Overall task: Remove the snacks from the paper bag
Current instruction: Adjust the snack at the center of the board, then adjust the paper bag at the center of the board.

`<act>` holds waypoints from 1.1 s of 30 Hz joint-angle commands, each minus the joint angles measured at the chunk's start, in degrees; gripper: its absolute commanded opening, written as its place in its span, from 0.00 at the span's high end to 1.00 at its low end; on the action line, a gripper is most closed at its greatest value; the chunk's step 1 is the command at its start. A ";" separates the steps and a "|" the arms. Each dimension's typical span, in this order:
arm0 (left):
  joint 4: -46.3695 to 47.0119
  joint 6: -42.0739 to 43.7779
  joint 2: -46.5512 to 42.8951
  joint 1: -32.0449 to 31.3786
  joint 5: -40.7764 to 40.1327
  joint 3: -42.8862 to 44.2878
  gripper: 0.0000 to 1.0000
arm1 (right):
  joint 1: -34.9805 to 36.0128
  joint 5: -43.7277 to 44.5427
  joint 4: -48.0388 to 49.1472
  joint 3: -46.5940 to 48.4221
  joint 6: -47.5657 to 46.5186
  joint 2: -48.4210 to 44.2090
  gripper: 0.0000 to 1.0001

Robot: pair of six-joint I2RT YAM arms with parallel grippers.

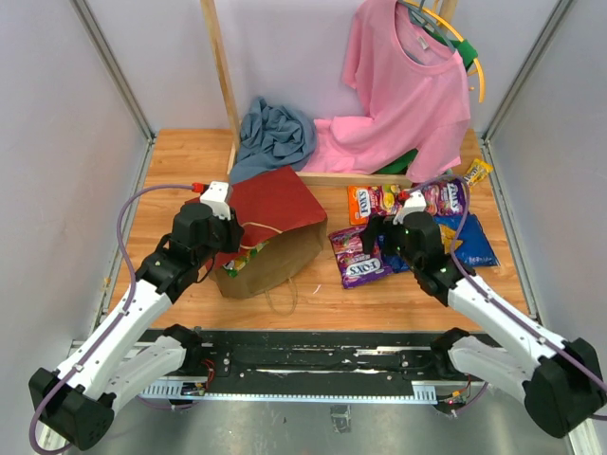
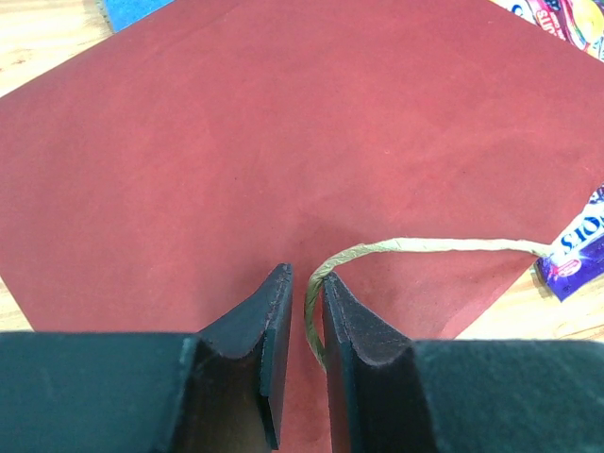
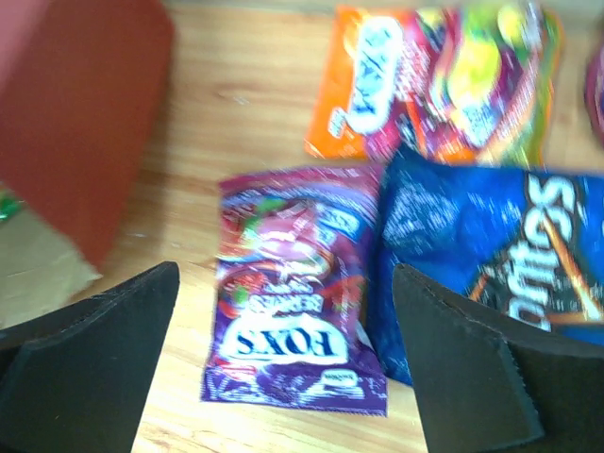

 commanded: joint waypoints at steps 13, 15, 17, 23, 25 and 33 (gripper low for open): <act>0.44 0.06 0.05 0.46 1.49 1.68 0.72 | 12.17 -47.30 0.04 30.99 -25.27 17.62 0.14; 0.60 0.23 -0.18 0.42 2.12 1.73 0.72 | 13.71 -49.24 -1.41 35.70 -26.51 21.82 0.15; 1.06 0.44 -0.68 0.42 3.62 1.76 0.72 | 14.41 -52.06 -4.27 40.87 -27.34 26.50 0.17; 3.32 0.80 -3.65 0.44 7.94 1.23 0.71 | 17.24 -56.61 -11.36 50.73 -29.78 36.56 0.22; 3.88 0.89 -4.53 0.42 8.53 1.15 0.71 | 18.42 -56.47 -12.98 52.93 -30.90 38.65 0.24; 4.26 1.07 -4.97 0.42 9.83 0.87 0.70 | 19.96 -58.38 -15.39 58.76 -31.45 44.73 0.66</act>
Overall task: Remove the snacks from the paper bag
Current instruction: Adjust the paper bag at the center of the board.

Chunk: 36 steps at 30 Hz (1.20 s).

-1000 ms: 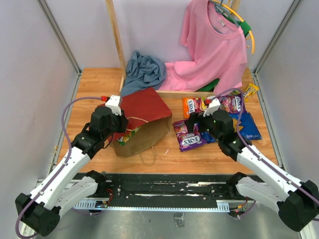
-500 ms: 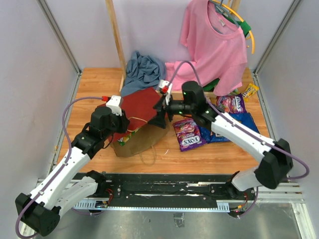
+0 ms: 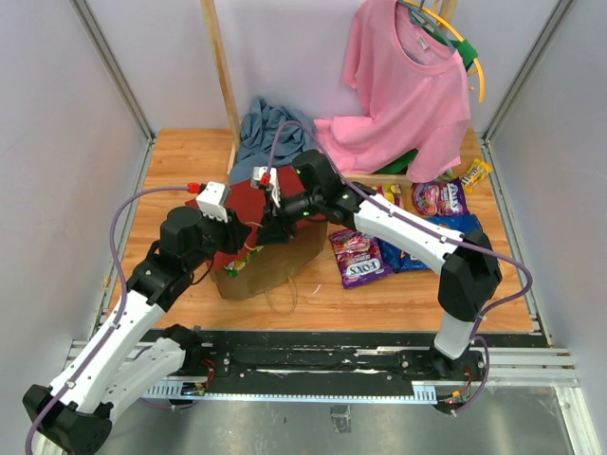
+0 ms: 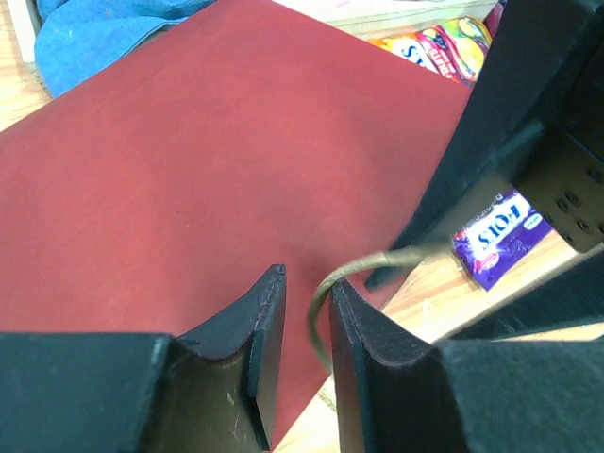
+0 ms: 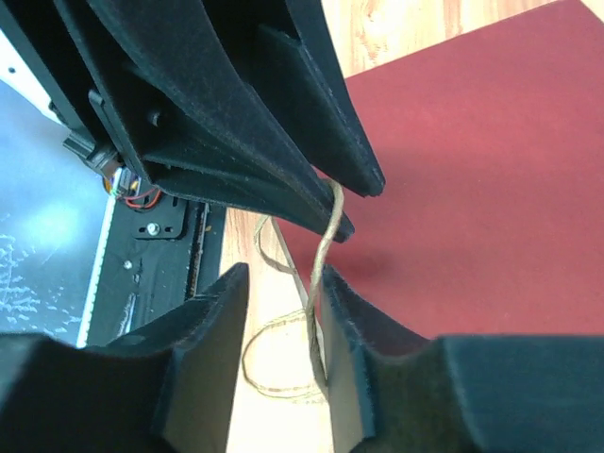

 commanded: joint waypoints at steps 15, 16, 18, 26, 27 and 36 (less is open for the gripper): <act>-7.32 -12.42 -11.78 0.42 -12.36 8.87 0.00 | 1.10 22.83 3.79 1.75 6.09 -1.15 0.99; -9.98 -15.31 -11.66 0.42 -15.44 9.00 0.00 | 1.10 24.51 3.86 1.18 6.56 -1.68 0.99; -14.23 -19.71 -10.39 0.42 -22.15 8.49 0.00 | 1.19 25.54 5.55 -0.87 8.00 -3.52 0.99; -12.43 -26.48 -5.89 0.42 -34.09 5.02 0.00 | 7.03 37.26 7.88 -10.65 7.30 -15.71 0.99; -11.96 -27.39 -4.62 0.42 -33.89 4.44 0.00 | 8.13 38.96 7.73 -11.37 6.97 -16.92 0.99; -18.27 -40.01 3.87 0.49 -45.75 2.89 0.00 | 14.14 42.99 8.54 -17.22 7.40 -21.83 0.99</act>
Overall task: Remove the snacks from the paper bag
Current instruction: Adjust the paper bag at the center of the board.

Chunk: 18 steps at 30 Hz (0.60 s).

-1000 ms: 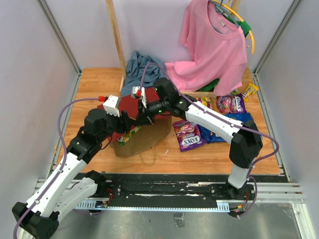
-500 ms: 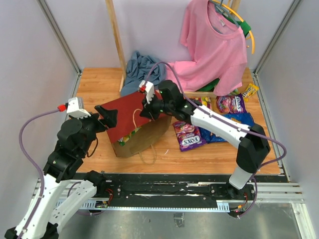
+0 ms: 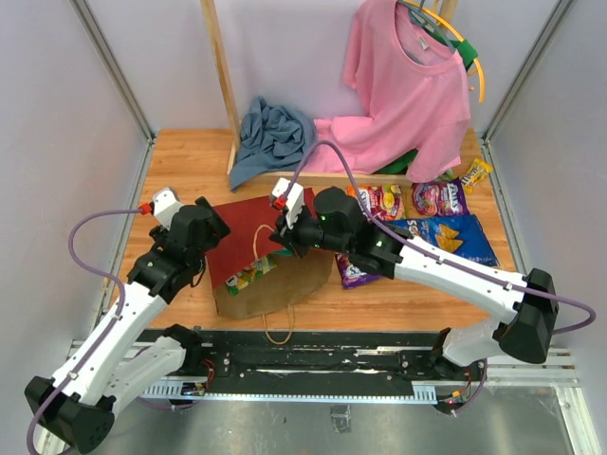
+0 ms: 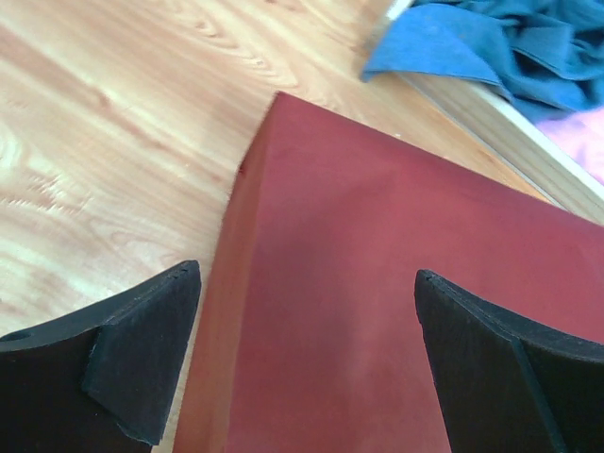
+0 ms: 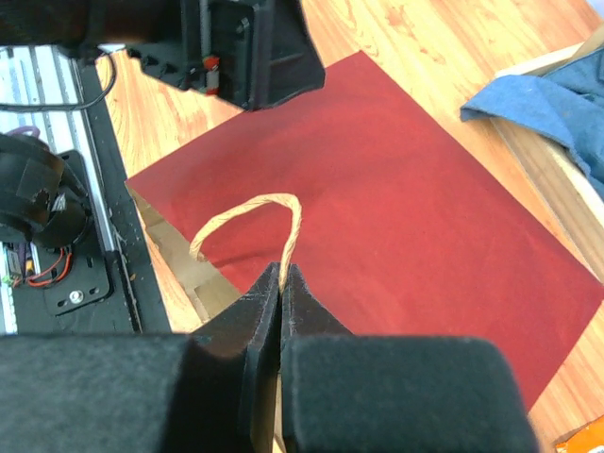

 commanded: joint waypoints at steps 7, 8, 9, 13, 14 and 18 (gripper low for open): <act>-0.69 -9.17 6.87 0.05 -10.23 -2.12 0.00 | 2.64 1.46 3.93 -5.82 1.51 -3.58 0.99; -0.06 -9.31 7.99 0.05 -9.89 -2.18 0.00 | 2.68 0.79 3.77 -5.52 1.48 -3.32 0.99; 0.37 -9.71 9.10 0.05 -9.73 -2.22 0.00 | 2.72 0.20 3.45 -5.28 1.49 -2.90 0.99; 2.77 -11.07 11.67 0.05 -9.54 -3.69 0.00 | 3.07 -0.63 2.93 -4.79 1.53 -2.25 0.99; 4.03 -10.91 11.75 0.05 -9.44 -4.61 0.00 | 3.07 -0.83 3.11 -4.96 1.56 -2.38 0.99; 8.82 -10.98 11.31 0.05 -9.15 -7.82 0.06 | 3.05 -1.39 3.23 -5.45 1.59 -3.00 0.99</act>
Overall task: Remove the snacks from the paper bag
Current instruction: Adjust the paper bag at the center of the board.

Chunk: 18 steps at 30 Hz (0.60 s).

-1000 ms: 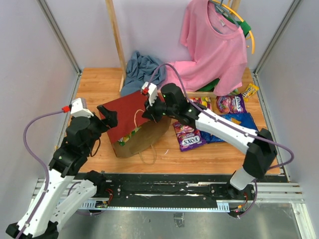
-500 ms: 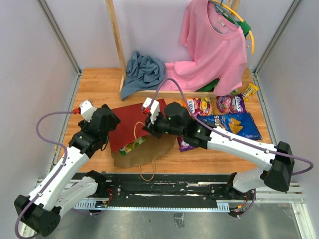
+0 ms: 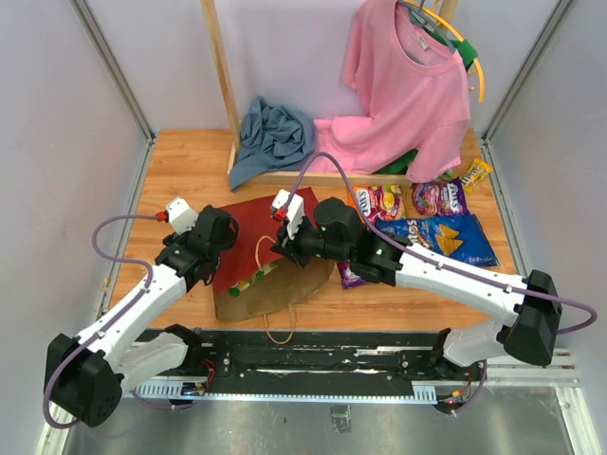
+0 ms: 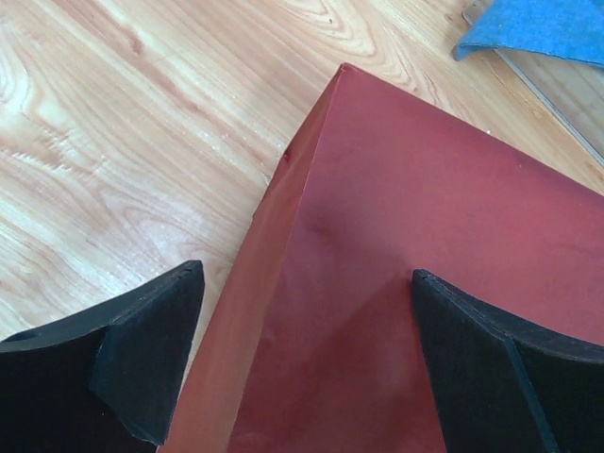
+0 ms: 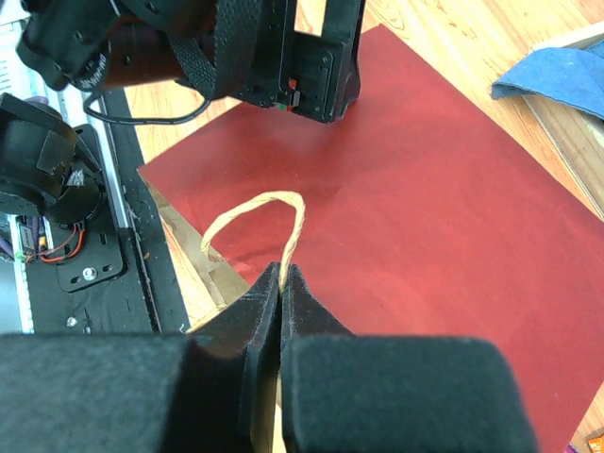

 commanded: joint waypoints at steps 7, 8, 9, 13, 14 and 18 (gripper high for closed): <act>12.12 -1.23 -3.40 0.07 -1.45 -7.42 0.31 | 0.91 -0.95 1.40 -0.11 0.81 -1.51 0.99; 12.66 -1.44 -3.84 0.13 -1.68 -8.08 0.35 | 0.87 -1.02 1.36 -0.14 0.85 -1.53 0.99; 13.14 -1.60 -4.23 0.16 -1.91 -8.62 0.40 | 0.87 -0.98 1.39 -0.18 0.94 -1.51 0.99; 14.73 -1.90 -5.78 0.73 -2.04 -10.65 0.53 | 0.82 -0.92 1.47 -0.01 1.14 -1.37 0.99; 15.29 -1.76 -6.21 0.77 -1.93 -11.18 0.55 | 0.86 -0.89 1.48 0.05 1.16 -1.29 0.99; 16.83 -1.03 -7.73 1.47 -1.09 -12.73 0.65 | 0.86 -1.17 1.47 0.46 1.23 -0.80 0.99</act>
